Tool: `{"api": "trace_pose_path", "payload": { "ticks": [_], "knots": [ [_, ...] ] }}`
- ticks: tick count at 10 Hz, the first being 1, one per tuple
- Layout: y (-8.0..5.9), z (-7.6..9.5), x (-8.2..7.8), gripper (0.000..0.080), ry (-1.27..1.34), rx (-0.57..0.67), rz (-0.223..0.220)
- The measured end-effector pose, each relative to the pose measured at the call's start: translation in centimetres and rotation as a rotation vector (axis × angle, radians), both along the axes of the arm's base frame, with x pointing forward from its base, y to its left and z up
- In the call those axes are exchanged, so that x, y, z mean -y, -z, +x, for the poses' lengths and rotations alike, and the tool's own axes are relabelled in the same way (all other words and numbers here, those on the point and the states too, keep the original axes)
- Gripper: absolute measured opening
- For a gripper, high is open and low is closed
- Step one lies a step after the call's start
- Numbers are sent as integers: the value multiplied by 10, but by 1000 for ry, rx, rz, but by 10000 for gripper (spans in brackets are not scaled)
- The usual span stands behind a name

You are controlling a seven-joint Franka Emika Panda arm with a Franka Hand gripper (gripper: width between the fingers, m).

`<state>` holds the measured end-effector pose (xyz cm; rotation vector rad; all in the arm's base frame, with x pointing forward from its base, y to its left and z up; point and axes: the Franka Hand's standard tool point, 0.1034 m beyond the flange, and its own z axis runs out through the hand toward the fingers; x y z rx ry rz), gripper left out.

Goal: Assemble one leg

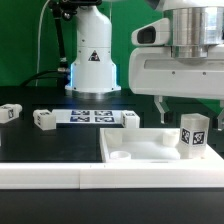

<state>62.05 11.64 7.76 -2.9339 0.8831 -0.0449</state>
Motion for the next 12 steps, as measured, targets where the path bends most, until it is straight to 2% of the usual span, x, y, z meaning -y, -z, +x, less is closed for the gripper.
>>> {"api": "trace_pose_path", "payload": {
  "ticks": [2,6,9,11,12],
  "knots": [
    [-1,0,-5,649,-170,-3,-15],
    [1,-2,-11,649,-487,7,-78],
    [3,-1,-7,649,-676,36,-97],
    [3,-1,-7,620,-692,36,-98],
    [3,-1,-7,441,-692,36,-98]
  ]
}}
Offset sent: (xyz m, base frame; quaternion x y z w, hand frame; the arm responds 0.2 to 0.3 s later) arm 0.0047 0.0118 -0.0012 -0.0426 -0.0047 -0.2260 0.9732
